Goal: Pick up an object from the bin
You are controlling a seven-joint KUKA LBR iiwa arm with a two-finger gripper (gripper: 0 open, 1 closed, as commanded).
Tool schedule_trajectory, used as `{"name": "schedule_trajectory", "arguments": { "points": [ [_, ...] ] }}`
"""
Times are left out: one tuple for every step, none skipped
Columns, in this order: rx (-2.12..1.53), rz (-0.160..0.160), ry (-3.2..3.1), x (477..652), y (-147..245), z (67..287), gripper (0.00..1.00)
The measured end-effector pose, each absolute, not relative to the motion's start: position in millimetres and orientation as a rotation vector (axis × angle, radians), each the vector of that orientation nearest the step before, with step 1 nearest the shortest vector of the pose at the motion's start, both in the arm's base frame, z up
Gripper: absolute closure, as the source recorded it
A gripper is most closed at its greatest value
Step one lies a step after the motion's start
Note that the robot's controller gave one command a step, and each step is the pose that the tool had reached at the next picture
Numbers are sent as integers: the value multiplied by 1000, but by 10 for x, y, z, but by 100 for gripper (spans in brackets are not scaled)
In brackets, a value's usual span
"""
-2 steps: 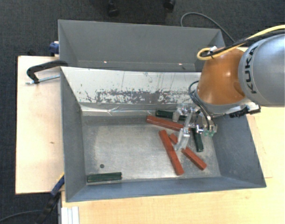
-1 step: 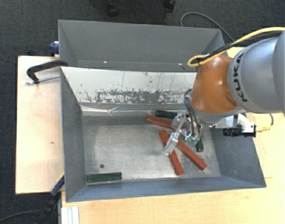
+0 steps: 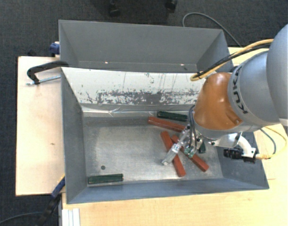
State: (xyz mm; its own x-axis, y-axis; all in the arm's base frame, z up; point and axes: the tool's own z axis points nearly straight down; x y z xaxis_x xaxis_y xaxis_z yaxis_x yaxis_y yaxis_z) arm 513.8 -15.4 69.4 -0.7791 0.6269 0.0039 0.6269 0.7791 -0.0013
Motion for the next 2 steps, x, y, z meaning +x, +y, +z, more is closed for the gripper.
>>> {"name": "schedule_trajectory", "arguments": {
  "points": [
    [-1043, -2, -2962, 5143, -151, 699, 0],
    [-1043, -2, -2962, 5143, -152, 701, 100]
  ]
}}
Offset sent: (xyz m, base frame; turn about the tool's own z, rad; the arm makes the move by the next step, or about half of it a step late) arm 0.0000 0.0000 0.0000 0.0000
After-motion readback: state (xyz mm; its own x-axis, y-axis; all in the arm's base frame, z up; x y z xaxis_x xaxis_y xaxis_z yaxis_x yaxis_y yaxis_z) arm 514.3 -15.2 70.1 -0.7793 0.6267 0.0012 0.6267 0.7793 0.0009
